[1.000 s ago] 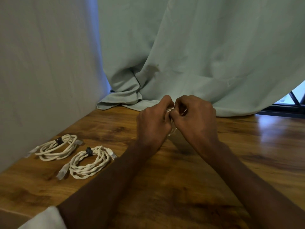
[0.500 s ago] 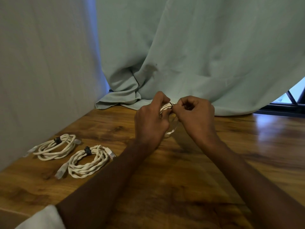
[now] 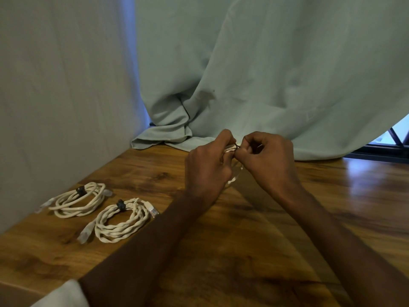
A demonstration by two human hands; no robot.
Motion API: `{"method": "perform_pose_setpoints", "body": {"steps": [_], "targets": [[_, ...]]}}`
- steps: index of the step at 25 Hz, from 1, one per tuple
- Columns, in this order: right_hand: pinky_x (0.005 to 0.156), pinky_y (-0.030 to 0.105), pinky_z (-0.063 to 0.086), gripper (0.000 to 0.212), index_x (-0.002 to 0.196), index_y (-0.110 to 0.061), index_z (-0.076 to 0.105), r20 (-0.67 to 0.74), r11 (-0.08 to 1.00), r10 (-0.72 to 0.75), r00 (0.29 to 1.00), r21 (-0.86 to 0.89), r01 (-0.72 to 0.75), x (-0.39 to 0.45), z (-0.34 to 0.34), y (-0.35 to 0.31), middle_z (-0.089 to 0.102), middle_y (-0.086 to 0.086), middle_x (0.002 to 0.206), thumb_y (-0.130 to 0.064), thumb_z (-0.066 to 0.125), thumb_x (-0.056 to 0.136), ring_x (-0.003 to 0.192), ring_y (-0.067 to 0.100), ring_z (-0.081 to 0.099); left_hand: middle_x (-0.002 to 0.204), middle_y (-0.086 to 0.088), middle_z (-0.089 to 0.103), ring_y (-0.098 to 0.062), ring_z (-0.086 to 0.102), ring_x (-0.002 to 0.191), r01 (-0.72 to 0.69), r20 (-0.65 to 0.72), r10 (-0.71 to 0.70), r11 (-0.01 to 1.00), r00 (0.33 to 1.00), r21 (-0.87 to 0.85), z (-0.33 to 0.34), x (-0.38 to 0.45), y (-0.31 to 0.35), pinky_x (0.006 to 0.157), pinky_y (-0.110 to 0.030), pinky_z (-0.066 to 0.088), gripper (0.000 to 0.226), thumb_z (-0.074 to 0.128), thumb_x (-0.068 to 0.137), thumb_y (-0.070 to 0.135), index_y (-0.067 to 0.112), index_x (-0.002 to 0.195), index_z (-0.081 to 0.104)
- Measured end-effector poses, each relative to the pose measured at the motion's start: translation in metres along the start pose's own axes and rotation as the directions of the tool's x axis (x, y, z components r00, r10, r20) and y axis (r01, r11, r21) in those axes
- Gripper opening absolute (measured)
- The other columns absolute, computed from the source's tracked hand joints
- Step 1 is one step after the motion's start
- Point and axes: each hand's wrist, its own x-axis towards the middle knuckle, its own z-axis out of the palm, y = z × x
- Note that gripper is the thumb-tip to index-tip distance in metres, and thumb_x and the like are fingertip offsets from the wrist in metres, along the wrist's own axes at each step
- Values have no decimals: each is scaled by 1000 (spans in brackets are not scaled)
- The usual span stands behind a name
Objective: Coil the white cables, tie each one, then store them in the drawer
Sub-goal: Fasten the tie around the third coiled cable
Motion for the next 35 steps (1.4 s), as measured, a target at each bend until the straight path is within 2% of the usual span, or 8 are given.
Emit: {"method": "perform_pose_setpoints", "body": {"steps": [2, 5, 10, 15, 22, 25, 29, 35], "targets": [[63, 41, 55, 5, 72, -23, 70, -1, 993, -81, 997, -82, 80, 0, 0, 0, 65, -6, 67, -27, 71, 75, 64, 14, 63, 81, 5, 72, -20, 68, 70, -10, 16, 10, 1000, 1000, -8, 0, 0, -1, 60, -42, 53, 19, 70, 91, 15, 25, 102, 60], [65, 40, 53, 6, 75, -20, 69, 17, 970, -177, 984, -167, 177, 1, -1, 1, 63, -5, 72, -24, 73, 78, 67, 13, 61, 81, 5, 72, -19, 68, 70, -8, 24, 9, 1000, 1000, -13, 1, 0, -3, 60, -43, 53, 22, 69, 90, 15, 28, 102, 56], [66, 40, 54, 1, 86, -18, 72, 12, 953, -243, 970, -182, 241, 1, 1, 4, 65, -3, 80, -18, 72, 87, 71, 13, 62, 80, 7, 72, -16, 68, 70, 4, 26, -2, 997, 1000, -74, -1, 0, -4, 62, -42, 54, 14, 71, 92, 13, 21, 101, 63], [75, 42, 60, 8, 99, -17, 78, 28, 976, -193, 981, -94, 195, 5, 3, 6, 72, -2, 92, -13, 72, 95, 80, 13, 68, 79, 9, 70, -11, 67, 69, 74, 11, -73, 989, 997, -128, -1, 2, -6, 62, -40, 53, 13, 73, 93, 17, 21, 97, 61], [74, 28, 59, 11, 96, -21, 82, -43, 998, -9, 999, 56, 11, 5, 0, 8, 75, -8, 90, -13, 77, 90, 79, 5, 69, 80, 12, 70, -6, 66, 72, 103, 17, -101, 977, 995, -187, 0, 2, -6, 63, -38, 53, 19, 79, 89, 16, 19, 98, 63], [73, 29, 55, 13, 94, -20, 81, -54, 998, -68, 996, 1, 68, 1, 5, 7, 72, -5, 89, -9, 75, 90, 81, 7, 67, 79, 12, 71, -5, 67, 71, 124, 28, -121, 972, 992, -199, 0, 2, -4, 63, -36, 52, 21, 80, 87, 15, 20, 97, 63], [67, 26, 49, 18, 102, -19, 81, -65, 982, -179, 982, -78, 174, -2, 9, 5, 67, -2, 92, -7, 71, 93, 80, 10, 62, 82, 12, 74, -3, 69, 74, 140, 29, -137, 961, 990, -237, 0, 2, -4, 64, -35, 54, 23, 81, 86, 14, 20, 99, 62], [75, 18, 52, 19, 105, -22, 82, 8, 994, -106, 994, 2, 106, 1, 6, 5, 72, -9, 97, -10, 73, 93, 87, 2, 66, 85, 9, 77, -4, 70, 74, 181, 15, -181, 966, 983, -187, 0, 4, -6, 63, -25, 52, 36, 80, 88, 14, 25, 111, 54]]}}
